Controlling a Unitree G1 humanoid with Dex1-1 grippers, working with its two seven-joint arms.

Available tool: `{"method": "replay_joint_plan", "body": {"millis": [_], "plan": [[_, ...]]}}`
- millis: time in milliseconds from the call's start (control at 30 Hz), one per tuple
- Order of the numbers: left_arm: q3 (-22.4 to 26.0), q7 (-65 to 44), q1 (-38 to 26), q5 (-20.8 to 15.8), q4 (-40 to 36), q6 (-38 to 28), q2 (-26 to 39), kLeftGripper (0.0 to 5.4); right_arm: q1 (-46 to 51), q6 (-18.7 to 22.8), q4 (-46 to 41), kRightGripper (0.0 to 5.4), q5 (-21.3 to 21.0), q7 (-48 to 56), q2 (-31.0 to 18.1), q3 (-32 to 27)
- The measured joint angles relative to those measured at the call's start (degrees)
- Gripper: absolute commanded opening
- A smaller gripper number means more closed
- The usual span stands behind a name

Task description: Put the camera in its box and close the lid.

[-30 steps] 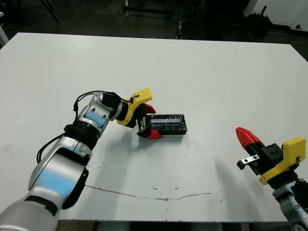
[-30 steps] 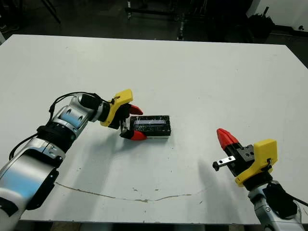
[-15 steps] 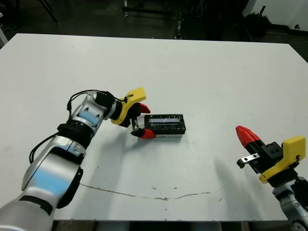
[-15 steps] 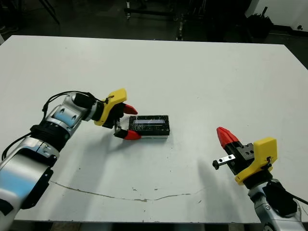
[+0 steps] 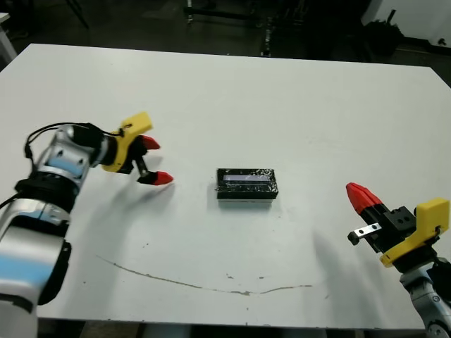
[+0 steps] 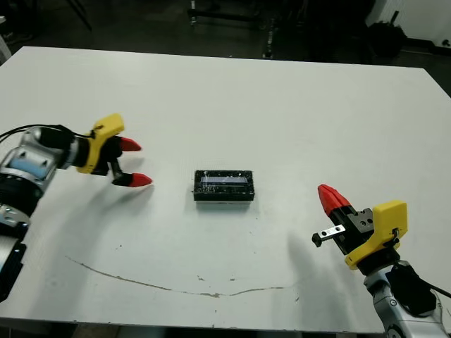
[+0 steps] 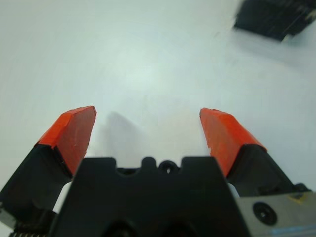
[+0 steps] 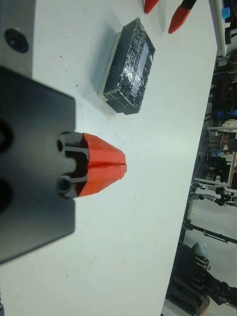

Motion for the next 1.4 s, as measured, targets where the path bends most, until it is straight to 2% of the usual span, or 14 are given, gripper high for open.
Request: {"method": "replay_joint_plan", "body": {"millis": [200,267,333,467,633,800,1000,1200,1400], "plan": [[1.63,1.17,0.16,-0.33,-3.17,1.55,2.13,5.39,0.03,0.01,0.16,0.00,0.28,0.19,0.01,0.00],[3.05,1.53,0.16,-1.59,-4.18,3.28,2.25,5.39,0.10,0.01,0.22,0.00,0.22,0.19,0.01,0.00],[5.59,3.26,0.26,-4.17,-6.84,7.75,1.95,5.39,0.14,0.00,0.23,0.00,0.20,0.18,0.03,-0.01],[12.77,11.92,2.63,-11.88,-21.86,18.53,-2.13,5.21,0.16,-0.01,0.35,0.00,0.23,0.19,0.09,0.03],[16.61,24.38,9.49,-19.08,-43.11,24.31,-11.15,4.55,0.23,-0.02,0.41,0.00,0.19,0.18,0.11,0.04],[13.31,30.57,15.52,-22.43,-57.00,25.60,-16.61,3.80,0.37,-0.33,0.65,0.00,0.03,0.18,0.12,0.08],[6.91,34.85,18.66,-24.09,-65.61,31.12,-18.43,2.94,0.71,-0.47,0.63,0.00,0.05,0.04,0.15,0.12],[2.29,39.48,20.52,-24.93,-67.03,36.23,-20.98,2.04,0.91,-0.47,0.62,0.00,0.14,-0.04,0.34,0.16],[-1.78,41.70,22.07,-24.07,-66.21,36.97,-21.26,1.15,1.03,-0.51,0.62,0.00,0.07,-0.05,0.52,0.41]]}}
